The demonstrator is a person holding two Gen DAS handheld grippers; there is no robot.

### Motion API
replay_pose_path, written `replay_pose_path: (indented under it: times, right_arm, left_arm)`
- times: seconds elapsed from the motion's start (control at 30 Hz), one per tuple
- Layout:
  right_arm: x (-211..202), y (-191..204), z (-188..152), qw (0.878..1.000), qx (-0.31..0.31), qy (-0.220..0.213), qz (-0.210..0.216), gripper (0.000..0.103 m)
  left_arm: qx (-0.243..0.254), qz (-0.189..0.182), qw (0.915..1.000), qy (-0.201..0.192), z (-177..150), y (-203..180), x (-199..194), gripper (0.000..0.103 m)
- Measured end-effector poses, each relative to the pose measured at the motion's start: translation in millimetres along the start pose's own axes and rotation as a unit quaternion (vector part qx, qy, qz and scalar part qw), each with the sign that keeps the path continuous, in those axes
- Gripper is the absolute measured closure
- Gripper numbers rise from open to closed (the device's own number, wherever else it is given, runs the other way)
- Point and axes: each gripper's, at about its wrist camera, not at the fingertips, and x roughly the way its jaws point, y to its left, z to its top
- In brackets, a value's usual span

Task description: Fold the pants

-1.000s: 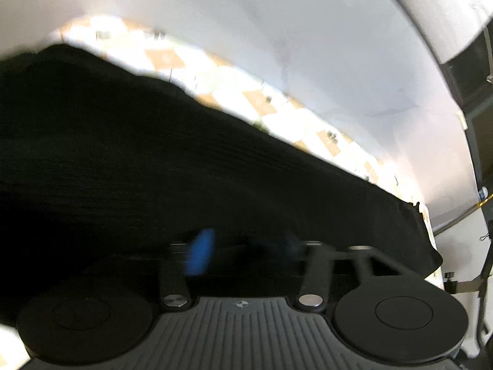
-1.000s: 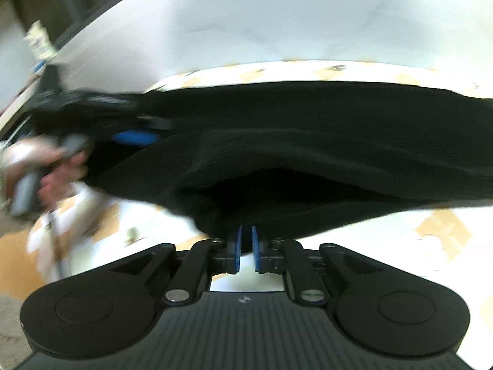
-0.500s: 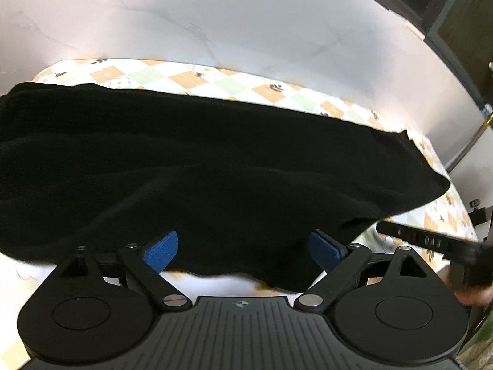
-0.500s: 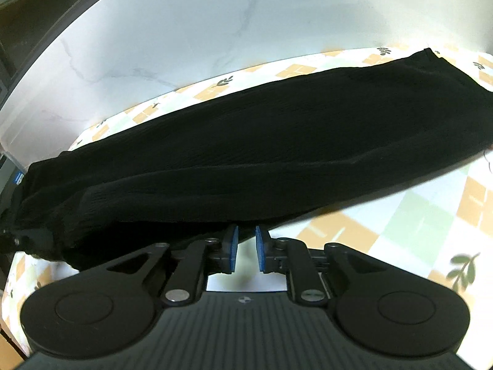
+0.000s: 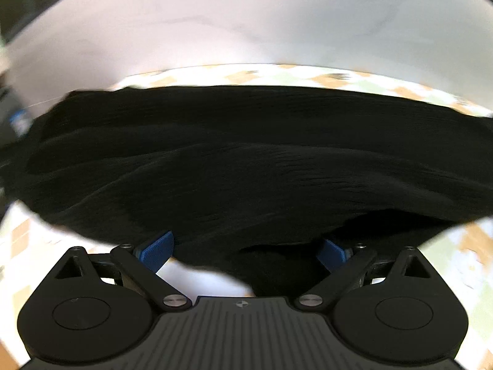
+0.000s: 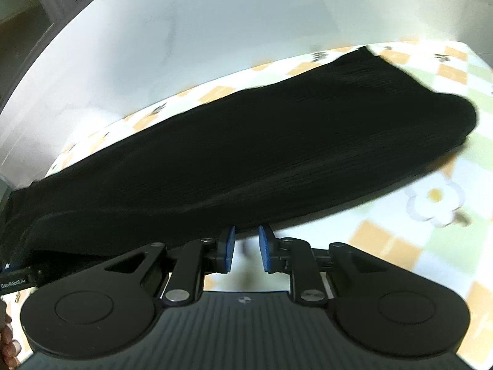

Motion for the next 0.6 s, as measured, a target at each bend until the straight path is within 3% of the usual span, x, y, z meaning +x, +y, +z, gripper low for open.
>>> replay_pose_path:
  times: [0.07,0.17,0.23,0.47,0.6]
  right_arm:
    - [-3,-12,5,1.000,0.005,-0.007,-0.005,0.083]
    - [-7,-31,11,1.000,0.020,-0.014,-0.011,0.082]
    - [-10,-44,12,0.999,0.040,-0.015,-0.012,0.082]
    - [-16,-80,11,0.996,0.088,-0.025,-0.011,0.081]
    - [-26,-95,10,0.993,0.106,-0.039,-0.013,0.068]
  left_arm:
    - [-0.031,0.050,0.9982,0.010,-6,9,-1,0.005]
    - [-0.099,0.043,0.9940,0.017,-20,31,-9,0.003]
    - [-0.119,0.040,0.9919,0.018,-28,37,-14,0.003]
    - [-0.129,0.059,0.9893,0.034,-25,29,-10,0.003]
    - [-0.124,0.071,0.9890,0.038,-21,17,-12,0.003]
